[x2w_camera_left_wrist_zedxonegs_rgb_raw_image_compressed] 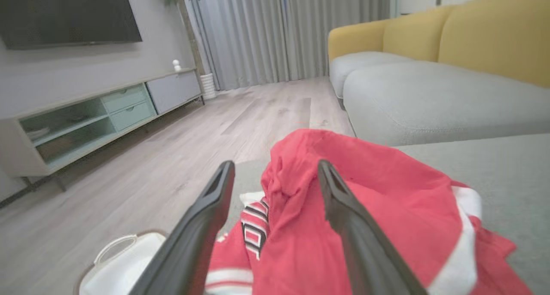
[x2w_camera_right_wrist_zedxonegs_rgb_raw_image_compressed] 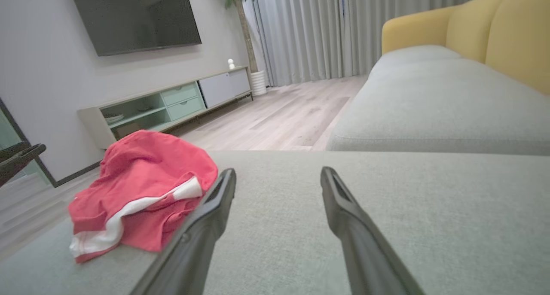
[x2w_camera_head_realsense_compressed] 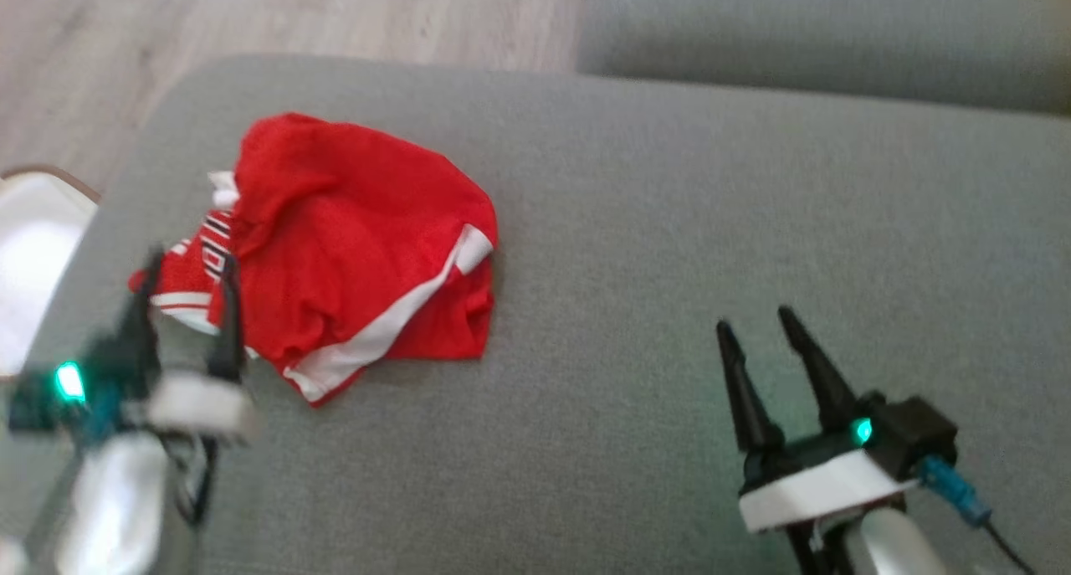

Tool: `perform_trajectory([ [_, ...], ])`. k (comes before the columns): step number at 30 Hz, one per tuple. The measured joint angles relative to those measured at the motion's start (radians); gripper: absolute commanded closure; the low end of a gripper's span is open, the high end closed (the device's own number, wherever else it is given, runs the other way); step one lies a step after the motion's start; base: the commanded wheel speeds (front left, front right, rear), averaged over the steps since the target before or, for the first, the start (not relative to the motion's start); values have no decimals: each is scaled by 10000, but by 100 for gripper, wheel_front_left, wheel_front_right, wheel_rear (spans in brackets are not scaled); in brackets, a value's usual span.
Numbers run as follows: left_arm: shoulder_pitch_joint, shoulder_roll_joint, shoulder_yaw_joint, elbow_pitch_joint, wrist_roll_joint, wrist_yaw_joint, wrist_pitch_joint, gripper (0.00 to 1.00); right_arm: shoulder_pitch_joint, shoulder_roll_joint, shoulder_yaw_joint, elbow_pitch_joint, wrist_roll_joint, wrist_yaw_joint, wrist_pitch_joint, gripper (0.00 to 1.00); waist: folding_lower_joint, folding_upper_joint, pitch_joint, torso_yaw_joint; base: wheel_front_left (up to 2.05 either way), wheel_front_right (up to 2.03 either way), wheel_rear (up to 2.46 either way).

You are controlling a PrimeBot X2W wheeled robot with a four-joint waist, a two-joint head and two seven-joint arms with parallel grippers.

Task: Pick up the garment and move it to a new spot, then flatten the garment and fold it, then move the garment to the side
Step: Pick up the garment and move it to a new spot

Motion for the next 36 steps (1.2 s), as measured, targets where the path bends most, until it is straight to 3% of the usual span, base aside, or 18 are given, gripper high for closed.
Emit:
perform_trajectory([
  [5, -2371, 794, -470, 1540, 136, -410, 1241, 0, -603, -12, -234, -171, -169, 0, 0, 0, 2, 0, 725, -291, 0, 0, 0],
  [10, -3859, 1338, -878, 3033, 194, -512, 2209, 0, -978, -15, -268, -259, -224, 0, -2, 0, 3, 0, 1404, -651, 0, 0, 0],
  [17, -4770, 1588, -1331, 4583, -174, -596, 2727, 0, -1341, -27, -297, -313, -224, 0, -2, 0, 2, 0, 2014, -1192, 0, 0, 0],
  [18, -4852, 1618, -1409, 4713, -286, -594, 2721, 31, -1367, -27, -297, -311, -224, 0, -2, 0, 2, 0, 2064, -1256, 0, 0, 0],
  [19, -4934, 1636, -1522, 4828, -426, -596, 2709, 100, -1399, -27, -305, -311, -224, 0, -2, 0, 1, 0, 2100, -1304, 0, 0, 0],
  [27, -5522, 1659, -1793, 4694, -1808, -596, 679, 100, -1406, -29, -384, -290, -203, 0, -2, 0, -1, 0, 1742, -1378, 0, 0, 0],
  [36, -5586, 1406, -1921, 2272, -2782, -596, 286, 100, -1138, -29, -364, -232, 38, 0, -2, 0, -3, 1, 920, -1367, 0, 0, 0],
])
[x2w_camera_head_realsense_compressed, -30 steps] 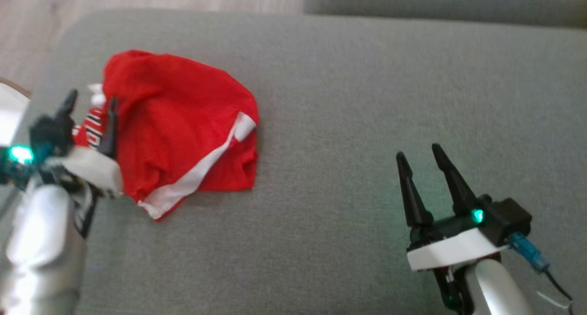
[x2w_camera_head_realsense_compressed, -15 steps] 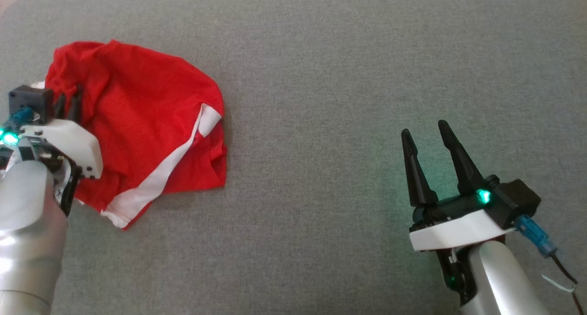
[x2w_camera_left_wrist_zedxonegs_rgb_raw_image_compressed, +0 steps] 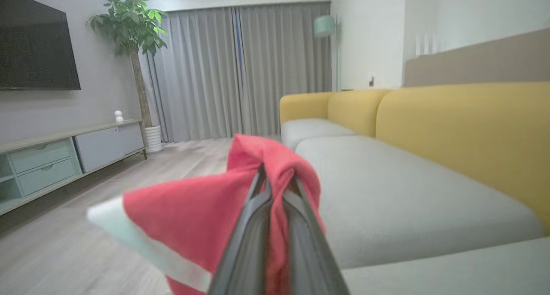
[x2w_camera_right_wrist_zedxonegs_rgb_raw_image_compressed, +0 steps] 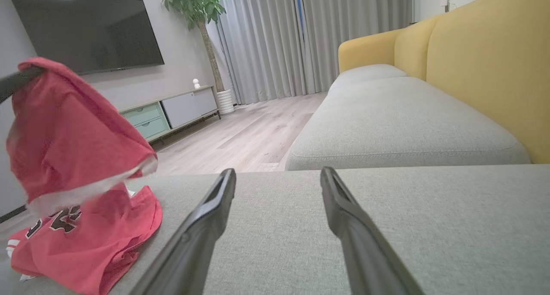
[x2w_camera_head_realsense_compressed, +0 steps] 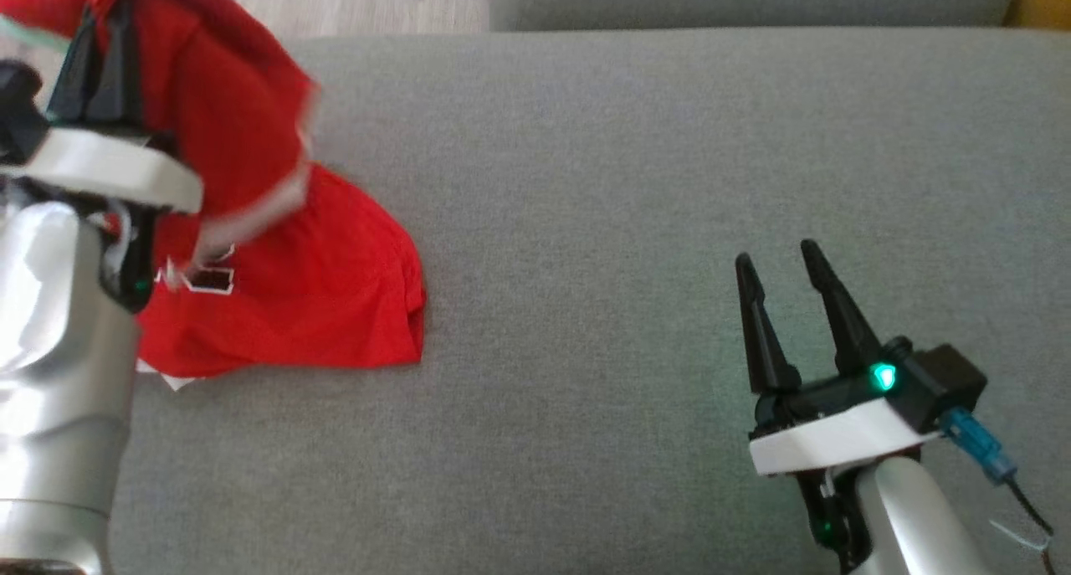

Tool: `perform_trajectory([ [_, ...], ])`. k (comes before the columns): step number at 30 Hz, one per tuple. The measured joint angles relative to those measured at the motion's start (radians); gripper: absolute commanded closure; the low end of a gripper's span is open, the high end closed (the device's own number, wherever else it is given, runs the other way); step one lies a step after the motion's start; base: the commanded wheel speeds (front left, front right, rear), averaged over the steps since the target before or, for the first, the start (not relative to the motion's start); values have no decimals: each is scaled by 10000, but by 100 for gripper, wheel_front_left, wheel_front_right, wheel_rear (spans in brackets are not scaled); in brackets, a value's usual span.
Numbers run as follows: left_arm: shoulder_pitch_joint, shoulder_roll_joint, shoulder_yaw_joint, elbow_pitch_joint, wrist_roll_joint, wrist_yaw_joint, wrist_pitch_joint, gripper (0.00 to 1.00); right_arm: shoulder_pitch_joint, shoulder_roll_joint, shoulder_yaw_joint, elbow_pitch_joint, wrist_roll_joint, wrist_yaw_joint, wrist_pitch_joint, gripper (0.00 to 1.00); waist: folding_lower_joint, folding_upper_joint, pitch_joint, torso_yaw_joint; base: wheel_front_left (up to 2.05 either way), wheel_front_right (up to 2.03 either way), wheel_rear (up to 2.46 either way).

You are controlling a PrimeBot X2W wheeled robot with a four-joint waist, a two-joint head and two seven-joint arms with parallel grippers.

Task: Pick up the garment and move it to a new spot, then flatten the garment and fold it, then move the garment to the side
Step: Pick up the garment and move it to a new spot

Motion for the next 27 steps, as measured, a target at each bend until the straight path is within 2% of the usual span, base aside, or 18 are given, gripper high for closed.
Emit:
perform_trajectory([
  [5, 420, -399, -324, -1795, -161, 173, 690, 100, 126, 0, 111, 6, 23, 0, 0, 0, 1, 0, -208, -271, 0, 0, 0],
  [11, 1128, -1131, -1306, -3289, 117, 729, 1691, 100, 109, 0, 236, -42, 123, 0, -29, 0, 0, 0, -208, -898, 0, 0, 0],
  [15, 1219, -1601, -2036, -3486, 487, 913, 2017, 100, -14, 0, 303, -201, 318, 0, -29, 0, 1, 0, -51, -1488, 0, 0, 0],
  [20, 1206, -2357, -2798, -3028, 585, 895, 2096, 100, -458, 0, 270, -499, 637, 0, -29, 0, 2, 0, 281, -2334, 0, 0, 0],
  [21, 1205, -2497, -2943, -2865, 585, 882, 2069, 76, -503, -2, 234, -554, 669, 0, -29, 0, 2, 0, 362, -2490, 0, 0, 0],
  [22, 1205, -2631, -3014, -2698, 583, 884, 1987, 0, -506, -2, 209, -596, 713, 0, -29, 0, 2, 0, 444, -2636, 0, 0, 0],
  [27, 1198, -2861, -3285, -2242, 447, 811, 1490, 0, -502, -2, 123, -625, 725, 0, -31, 0, 3, 0, 757, -3016, 0, 0, 0],
])
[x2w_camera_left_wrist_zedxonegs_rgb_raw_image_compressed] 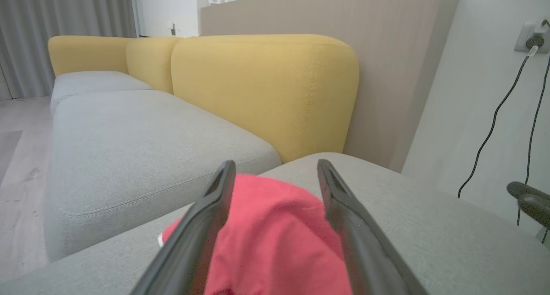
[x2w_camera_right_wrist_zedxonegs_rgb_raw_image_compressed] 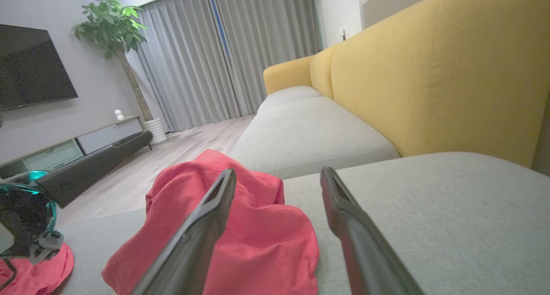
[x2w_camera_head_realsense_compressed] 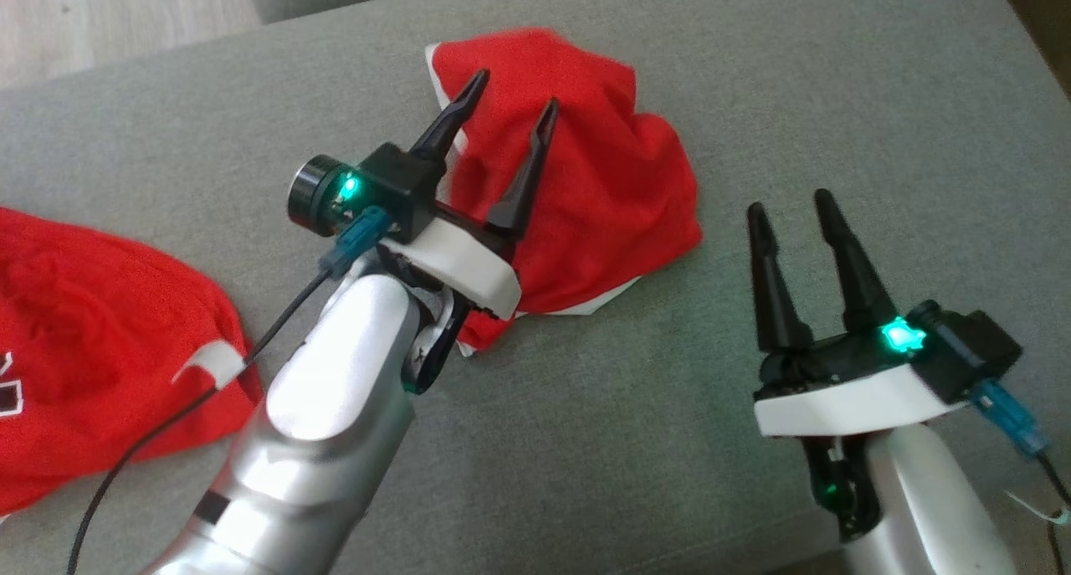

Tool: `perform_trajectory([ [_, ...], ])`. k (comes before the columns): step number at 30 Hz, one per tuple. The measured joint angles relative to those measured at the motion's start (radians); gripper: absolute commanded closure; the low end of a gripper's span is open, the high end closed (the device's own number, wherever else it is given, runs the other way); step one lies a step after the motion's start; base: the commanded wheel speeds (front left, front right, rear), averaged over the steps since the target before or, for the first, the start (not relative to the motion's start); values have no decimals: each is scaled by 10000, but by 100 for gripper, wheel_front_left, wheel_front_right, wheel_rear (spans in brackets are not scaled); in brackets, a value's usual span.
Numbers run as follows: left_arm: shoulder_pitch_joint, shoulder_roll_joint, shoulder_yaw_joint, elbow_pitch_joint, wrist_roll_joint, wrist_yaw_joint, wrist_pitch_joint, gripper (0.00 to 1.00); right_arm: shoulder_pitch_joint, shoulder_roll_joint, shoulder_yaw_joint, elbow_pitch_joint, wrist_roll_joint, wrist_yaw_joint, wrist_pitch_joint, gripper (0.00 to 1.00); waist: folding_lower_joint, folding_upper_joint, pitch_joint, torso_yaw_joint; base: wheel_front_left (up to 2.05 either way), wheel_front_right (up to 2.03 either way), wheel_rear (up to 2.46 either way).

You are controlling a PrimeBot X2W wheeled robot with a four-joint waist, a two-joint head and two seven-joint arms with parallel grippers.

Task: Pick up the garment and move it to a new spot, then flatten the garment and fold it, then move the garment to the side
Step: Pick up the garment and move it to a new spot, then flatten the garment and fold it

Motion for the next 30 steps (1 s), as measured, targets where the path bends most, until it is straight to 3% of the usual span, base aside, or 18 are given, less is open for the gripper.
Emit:
perform_trajectory([
  [6, 19, 59, 395, 207, -297, 226, -1237, 0, 25, 2, -499, -12, -128, 0, -29, 0, 0, 0, 14, 289, 0, 0, 0],
  [9, 194, 426, 734, 73, -372, 247, -1628, 0, 59, 2, -779, -48, -314, 0, -42, 0, -2, 0, -120, 715, 0, 0, 0],
  [16, 2579, 1306, 1407, -290, -499, 431, -1883, 0, 633, 4, -1078, 107, -953, 0, -42, 0, -2, 0, -488, 1948, 0, 0, 0],
  [23, 4858, 911, 2180, -1197, -104, 715, -1912, 0, 1071, 8, -1124, 512, -1348, 0, -42, 0, -3, 0, -891, 2997, 0, 0, 0],
  [30, 5262, 351, 2717, -1547, 278, 462, -1923, 0, 1052, 2, -803, 702, -1935, 0, -42, 0, -3, 0, -1061, 3557, 0, 0, 0],
])
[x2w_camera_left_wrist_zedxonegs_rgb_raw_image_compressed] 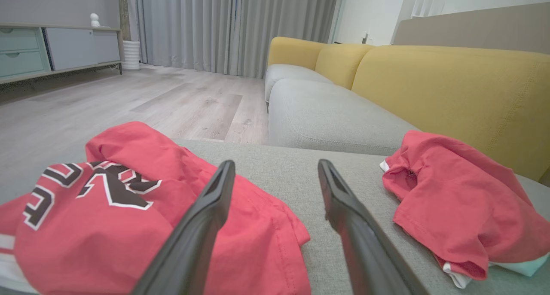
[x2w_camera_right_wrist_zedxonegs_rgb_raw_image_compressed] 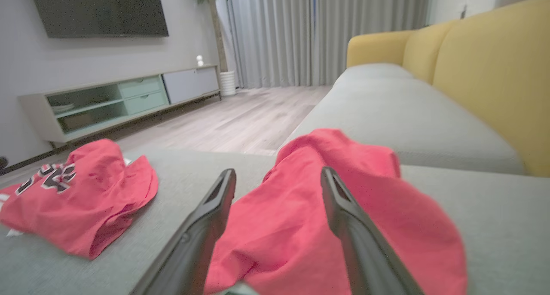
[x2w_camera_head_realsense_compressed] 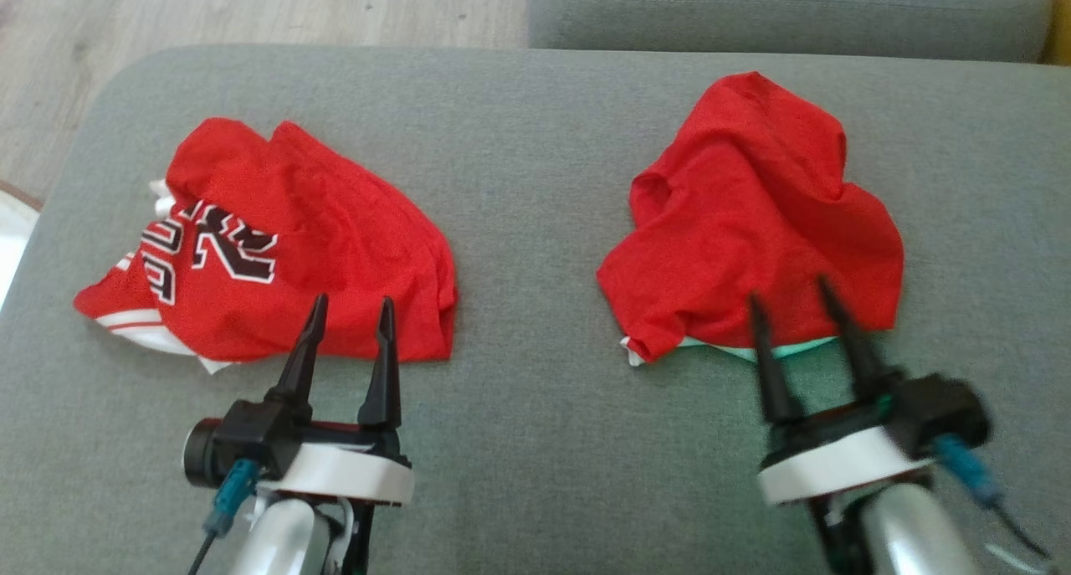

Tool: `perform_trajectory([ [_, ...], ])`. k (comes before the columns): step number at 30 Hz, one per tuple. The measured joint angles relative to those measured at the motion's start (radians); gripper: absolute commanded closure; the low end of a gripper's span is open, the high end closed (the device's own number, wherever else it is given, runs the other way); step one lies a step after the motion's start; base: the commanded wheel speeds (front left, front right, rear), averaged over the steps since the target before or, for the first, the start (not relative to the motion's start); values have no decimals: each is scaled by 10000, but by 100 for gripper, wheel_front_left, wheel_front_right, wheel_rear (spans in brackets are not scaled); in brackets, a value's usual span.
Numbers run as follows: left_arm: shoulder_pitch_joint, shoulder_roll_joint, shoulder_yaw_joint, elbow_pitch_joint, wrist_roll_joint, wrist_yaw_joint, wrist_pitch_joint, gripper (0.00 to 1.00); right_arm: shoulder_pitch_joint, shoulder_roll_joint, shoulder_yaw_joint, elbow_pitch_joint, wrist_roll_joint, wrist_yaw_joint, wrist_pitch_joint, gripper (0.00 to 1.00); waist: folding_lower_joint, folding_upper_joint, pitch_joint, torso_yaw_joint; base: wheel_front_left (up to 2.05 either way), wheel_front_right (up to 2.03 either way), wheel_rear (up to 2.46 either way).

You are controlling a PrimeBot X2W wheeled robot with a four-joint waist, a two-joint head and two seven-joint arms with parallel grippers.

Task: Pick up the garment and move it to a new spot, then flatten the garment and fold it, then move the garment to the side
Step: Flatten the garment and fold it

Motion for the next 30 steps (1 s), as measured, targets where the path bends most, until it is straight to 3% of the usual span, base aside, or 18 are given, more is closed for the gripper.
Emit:
perform_trajectory([
  [6, -138, -203, 198, 77, 272, -309, 0, 0, -371, 6, 1131, 2065, -648, 0, 186, 0, 0, 0, 50, 282, 0, 0, 0],
  [18, -217, -399, 247, 249, 274, -550, 0, 0, -2638, -21, 1868, 5574, -1411, 0, 1022, 0, 2, 0, 481, 986, 0, 0, 0],
  [23, -426, -407, 161, 255, 115, -545, 0, 0, -3436, -25, 2096, 6335, -1400, 0, 1237, 0, 2, 0, 668, 1185, 0, 0, 0],
  [24, -435, -408, 140, 253, 61, -477, 0, 0, -3567, -25, 2148, 6454, -1394, 0, 1237, 21, 2, 0, 682, 1204, 0, 0, 0],
  [25, -435, -408, 113, 253, 50, -462, 0, 0, -3659, -25, 2219, 6544, -1335, 0, 1233, 100, 2, 0, 687, 1212, 0, 0, 0],
  [30, -434, -414, 88, 255, 4, -336, 0, 0, -3807, -52, 2523, 6727, -600, 0, 761, 100, 2, 0, 605, 1110, 0, 0, 0],
])
